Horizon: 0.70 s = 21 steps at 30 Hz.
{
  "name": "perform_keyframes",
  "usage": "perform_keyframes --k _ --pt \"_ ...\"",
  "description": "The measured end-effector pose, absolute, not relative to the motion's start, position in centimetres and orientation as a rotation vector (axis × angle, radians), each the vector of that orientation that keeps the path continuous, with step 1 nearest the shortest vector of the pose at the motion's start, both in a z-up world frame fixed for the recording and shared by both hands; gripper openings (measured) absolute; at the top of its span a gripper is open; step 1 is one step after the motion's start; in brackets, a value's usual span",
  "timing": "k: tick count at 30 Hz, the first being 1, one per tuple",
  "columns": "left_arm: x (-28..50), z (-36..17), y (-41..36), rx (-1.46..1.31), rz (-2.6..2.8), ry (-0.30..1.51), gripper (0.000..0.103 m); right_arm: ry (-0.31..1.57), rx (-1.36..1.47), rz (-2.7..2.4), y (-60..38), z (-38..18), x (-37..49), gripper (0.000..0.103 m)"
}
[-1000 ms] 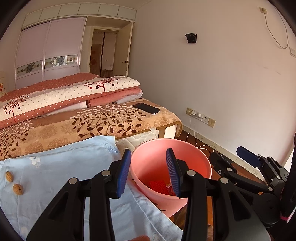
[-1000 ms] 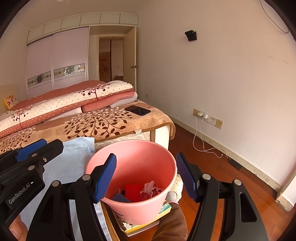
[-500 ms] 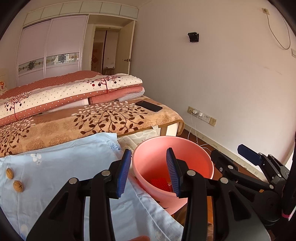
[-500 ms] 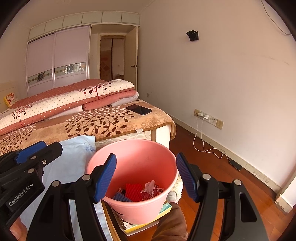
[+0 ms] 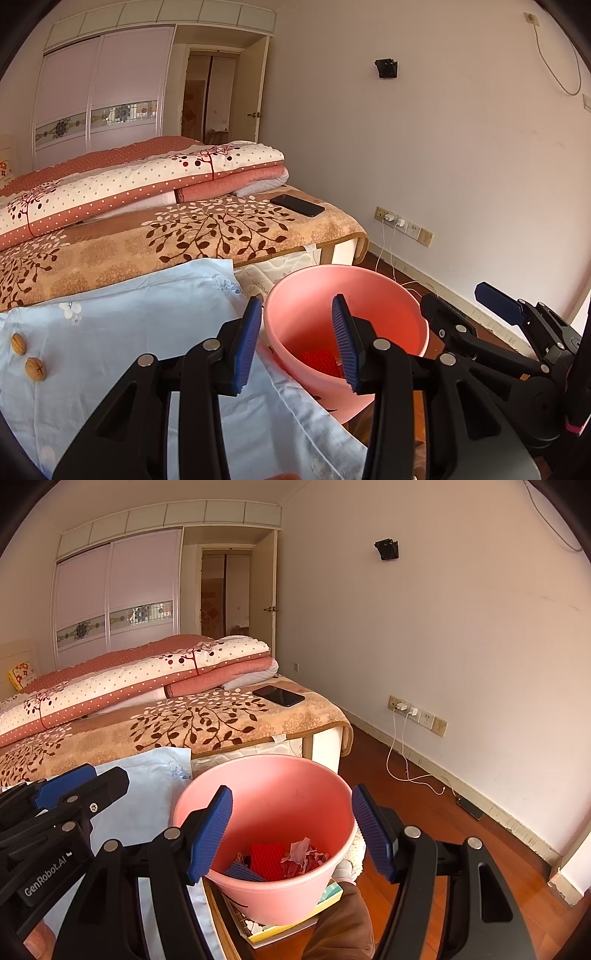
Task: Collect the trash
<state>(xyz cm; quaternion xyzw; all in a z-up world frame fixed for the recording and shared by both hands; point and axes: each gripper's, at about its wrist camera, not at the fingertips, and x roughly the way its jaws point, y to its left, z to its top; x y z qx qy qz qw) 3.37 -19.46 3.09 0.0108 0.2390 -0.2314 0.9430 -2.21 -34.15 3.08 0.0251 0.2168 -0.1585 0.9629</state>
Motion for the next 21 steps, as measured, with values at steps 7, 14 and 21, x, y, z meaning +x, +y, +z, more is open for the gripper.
perform_keyframes --k 7,14,21 --pt "3.34 3.07 -19.46 0.020 -0.469 0.485 0.040 0.442 0.051 -0.321 -34.13 2.95 -2.15 0.066" --pt "3.42 3.06 -19.46 0.019 -0.467 0.485 0.040 0.443 0.047 -0.319 -34.02 2.68 -2.09 0.066" --pt "3.44 2.95 -19.27 0.015 -0.464 0.492 0.040 0.445 0.046 -0.318 -34.01 2.60 -2.04 0.066"
